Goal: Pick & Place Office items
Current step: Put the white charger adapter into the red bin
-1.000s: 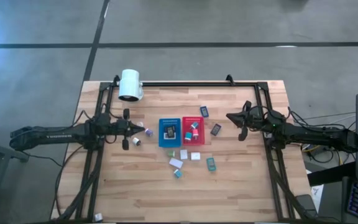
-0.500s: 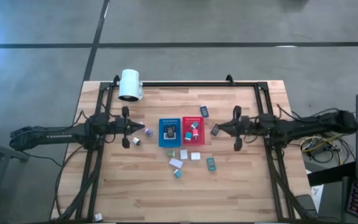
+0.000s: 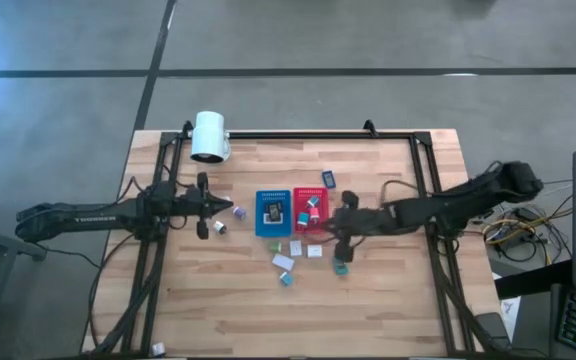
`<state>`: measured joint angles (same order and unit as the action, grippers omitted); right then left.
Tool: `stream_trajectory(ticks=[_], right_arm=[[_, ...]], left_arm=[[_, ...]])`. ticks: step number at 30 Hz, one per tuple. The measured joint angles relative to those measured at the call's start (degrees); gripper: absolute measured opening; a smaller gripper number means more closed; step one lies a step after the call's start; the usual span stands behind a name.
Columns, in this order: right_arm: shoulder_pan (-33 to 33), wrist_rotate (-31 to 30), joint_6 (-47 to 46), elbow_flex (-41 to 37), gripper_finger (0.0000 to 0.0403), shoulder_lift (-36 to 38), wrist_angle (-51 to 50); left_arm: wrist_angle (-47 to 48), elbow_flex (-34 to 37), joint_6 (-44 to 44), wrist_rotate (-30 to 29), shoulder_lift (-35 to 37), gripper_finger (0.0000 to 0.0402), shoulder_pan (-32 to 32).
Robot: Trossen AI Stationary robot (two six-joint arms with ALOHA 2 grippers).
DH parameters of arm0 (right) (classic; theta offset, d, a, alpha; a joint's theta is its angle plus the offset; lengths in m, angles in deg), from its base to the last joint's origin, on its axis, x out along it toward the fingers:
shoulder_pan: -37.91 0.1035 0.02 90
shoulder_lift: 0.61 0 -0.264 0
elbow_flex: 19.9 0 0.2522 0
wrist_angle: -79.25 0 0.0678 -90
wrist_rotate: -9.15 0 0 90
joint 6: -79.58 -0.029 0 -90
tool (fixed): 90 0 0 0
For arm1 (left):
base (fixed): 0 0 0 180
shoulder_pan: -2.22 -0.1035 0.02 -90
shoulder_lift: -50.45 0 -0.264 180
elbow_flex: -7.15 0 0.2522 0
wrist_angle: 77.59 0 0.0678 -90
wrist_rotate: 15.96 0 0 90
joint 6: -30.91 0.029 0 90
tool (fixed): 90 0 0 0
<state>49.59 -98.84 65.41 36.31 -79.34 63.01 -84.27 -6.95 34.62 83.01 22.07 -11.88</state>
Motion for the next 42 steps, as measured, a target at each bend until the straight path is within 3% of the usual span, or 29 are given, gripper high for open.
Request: stream_trajectory(ticks=[9,12,15,26,31,42], right_arm=[[5.0,1.5,-0.9,16.1,0.0181,-13.8,-17.1],[4.9,6.9,-3.9,20.2,0.0209,-16.7,-22.3],[4.9,7.4,-3.6,22.5,0.0225,-19.4,-25.8],[2.9,6.1,1.7,23.8,0.0246,-23.9,-26.6],[1.8,10.8,3.8,23.5,0.0247,-24.2,-26.2],[0.7,11.3,5.4,22.9,0.0247,-26.5,-25.1]], left_arm=[[-2.7,0.0,3.4,0.0,0.0,0.0009,0.0],[-2.7,0.0,3.1,0.0,0.0,0.0011,0.0],[-2.7,0.0,2.7,0.0,0.0,0.0011,0.0],[-2.7,0.0,-1.4,0.0,-0.3,0.0011,0.0],[-2.7,0.0,-1.4,0.0,-0.3,0.0012,0.0],[-2.7,0.0,-1.6,0.0,-0.3,0.0012,0.0]])
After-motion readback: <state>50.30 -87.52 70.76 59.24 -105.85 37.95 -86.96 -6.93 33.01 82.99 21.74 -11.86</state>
